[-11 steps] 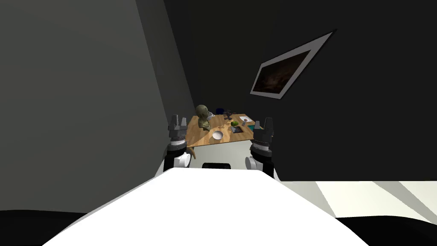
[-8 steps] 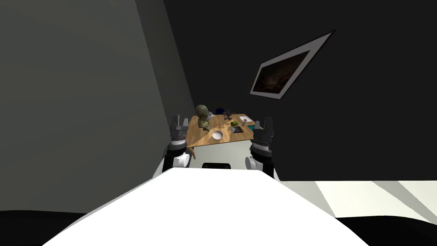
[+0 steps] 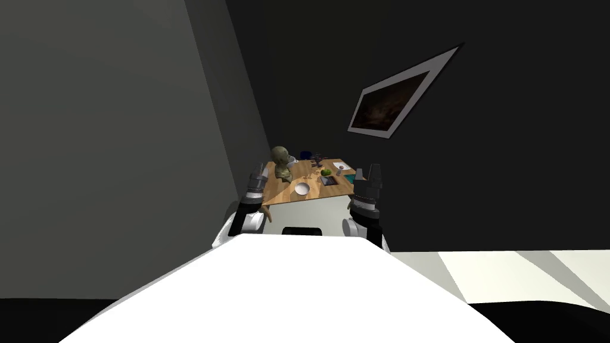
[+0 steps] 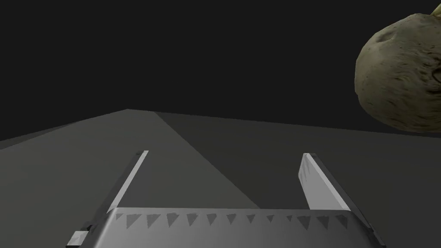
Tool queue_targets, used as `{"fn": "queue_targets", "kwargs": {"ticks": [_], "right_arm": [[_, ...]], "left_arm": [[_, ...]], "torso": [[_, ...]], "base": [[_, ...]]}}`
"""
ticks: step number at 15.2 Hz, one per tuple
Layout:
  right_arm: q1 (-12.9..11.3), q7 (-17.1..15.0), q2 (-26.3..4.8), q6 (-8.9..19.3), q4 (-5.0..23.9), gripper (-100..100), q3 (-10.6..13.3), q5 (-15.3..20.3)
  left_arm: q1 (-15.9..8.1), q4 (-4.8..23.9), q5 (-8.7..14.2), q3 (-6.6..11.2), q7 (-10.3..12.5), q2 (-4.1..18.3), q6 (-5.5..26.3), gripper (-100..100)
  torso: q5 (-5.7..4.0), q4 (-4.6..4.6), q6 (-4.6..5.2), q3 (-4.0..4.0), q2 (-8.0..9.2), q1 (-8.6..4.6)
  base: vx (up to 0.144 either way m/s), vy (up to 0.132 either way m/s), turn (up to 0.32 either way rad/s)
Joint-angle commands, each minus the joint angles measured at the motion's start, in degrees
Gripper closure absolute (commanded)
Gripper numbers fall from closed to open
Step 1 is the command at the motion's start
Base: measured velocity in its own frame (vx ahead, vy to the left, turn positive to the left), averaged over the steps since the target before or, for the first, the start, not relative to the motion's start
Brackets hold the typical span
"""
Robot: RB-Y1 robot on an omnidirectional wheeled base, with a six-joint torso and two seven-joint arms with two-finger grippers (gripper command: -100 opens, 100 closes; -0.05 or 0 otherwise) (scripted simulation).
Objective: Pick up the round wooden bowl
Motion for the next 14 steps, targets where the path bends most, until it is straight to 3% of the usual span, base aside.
{"fn": "queue_targets", "kwargs": {"ticks": [1, 2, 7, 9, 14], "right_arm": [[0.0, 0.0, 0.0, 0.0, 0.0, 0, 0.0, 0.0], [0.0, 0.0, 0.0, 0.0, 0.0, 0, 0.0, 0.0], [0.0, 0.0, 0.0, 0.0, 0.0, 0, 0.0, 0.0], [0.0, 0.0, 0.0, 0.0, 0.0, 0, 0.0, 0.0], [0.0, 0.0, 0.0, 0.0, 0.0, 0, 0.0, 0.0]], "left_arm": [[-0.96, 1.62, -0.05, -0.11, -0.47, 0.92, 2.79, -100], [-0.96, 1.62, -0.05, -0.11, -0.47, 0.92, 2.79, -100], [-4.06, 5.98, 0.06, 0.05, -1.36, 2.58, 9.1, -100], [-4.06, 5.98, 0.06, 0.05, -1.36, 2.58, 9.74, -100], [-7.61, 11.01, 0.18, 0.25, -2.37, 3.58, 16.53, -100]], "torso": [[0.0, 0.0, 0.0, 0.0, 0.0, 0.0], [0.0, 0.0, 0.0, 0.0, 0.0, -0.01], [0.0, 0.0, -0.01, 0.0, 0.0, 0.0], [0.0, 0.0, 0.0, 0.0, 0.0, 0.0], [0.0, 0.0, 0.0, -0.01, -0.01, -0.02]], "base": [[0.009, -0.031, -0.015], [0.008, -0.028, -0.007], [0.009, -0.029, -0.013], [0.006, -0.026, -0.008], [0.01, -0.033, -0.014]]}}
